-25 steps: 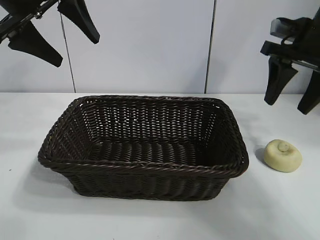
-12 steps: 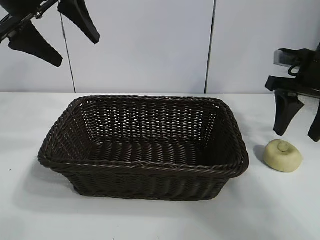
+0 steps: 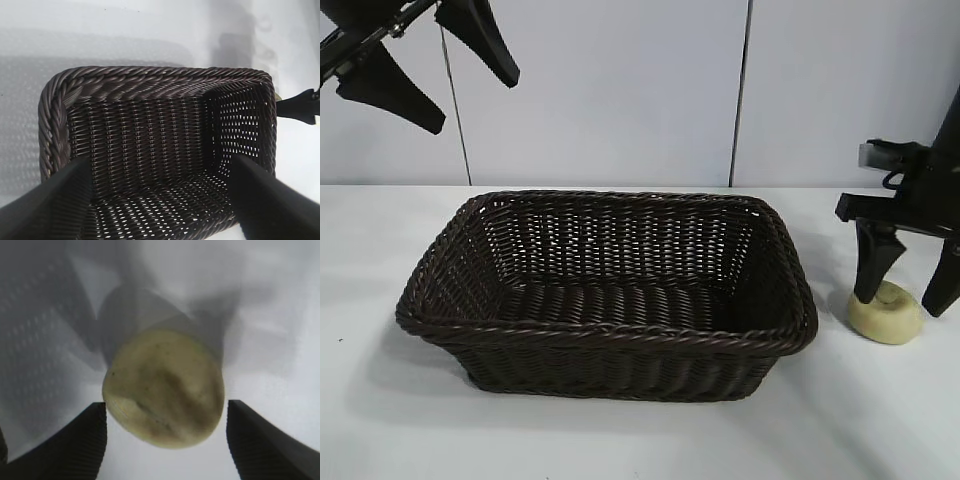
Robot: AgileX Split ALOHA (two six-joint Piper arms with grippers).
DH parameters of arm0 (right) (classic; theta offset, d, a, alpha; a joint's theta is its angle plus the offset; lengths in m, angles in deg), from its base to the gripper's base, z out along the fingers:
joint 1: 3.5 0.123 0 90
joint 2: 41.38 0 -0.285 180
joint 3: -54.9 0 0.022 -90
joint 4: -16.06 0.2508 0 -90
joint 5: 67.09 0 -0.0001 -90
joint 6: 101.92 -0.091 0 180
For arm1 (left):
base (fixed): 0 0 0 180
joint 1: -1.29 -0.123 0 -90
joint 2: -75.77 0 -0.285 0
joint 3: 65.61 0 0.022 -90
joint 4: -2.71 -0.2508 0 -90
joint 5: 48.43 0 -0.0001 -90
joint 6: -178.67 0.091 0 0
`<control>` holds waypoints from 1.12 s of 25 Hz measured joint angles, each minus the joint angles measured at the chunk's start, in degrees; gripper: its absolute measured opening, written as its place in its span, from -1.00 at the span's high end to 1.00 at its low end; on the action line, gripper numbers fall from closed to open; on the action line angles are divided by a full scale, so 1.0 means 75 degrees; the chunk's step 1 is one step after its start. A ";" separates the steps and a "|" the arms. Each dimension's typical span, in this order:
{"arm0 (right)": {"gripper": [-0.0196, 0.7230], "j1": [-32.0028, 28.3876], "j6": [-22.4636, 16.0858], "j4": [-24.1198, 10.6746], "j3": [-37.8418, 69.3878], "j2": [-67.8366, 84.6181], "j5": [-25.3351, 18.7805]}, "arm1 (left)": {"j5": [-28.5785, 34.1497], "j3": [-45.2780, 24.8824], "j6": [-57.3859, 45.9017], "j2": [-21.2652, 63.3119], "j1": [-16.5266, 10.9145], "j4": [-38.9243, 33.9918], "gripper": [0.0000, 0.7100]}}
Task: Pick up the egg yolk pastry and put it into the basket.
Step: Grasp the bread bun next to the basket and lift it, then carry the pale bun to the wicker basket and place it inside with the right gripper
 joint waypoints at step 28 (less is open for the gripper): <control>0.72 0.0000 -0.0156 -0.0015 -0.0541 0.0979 -0.0515 | 0.0030 0.0000 0.0000 0.0000 0.0000 0.0000 -0.55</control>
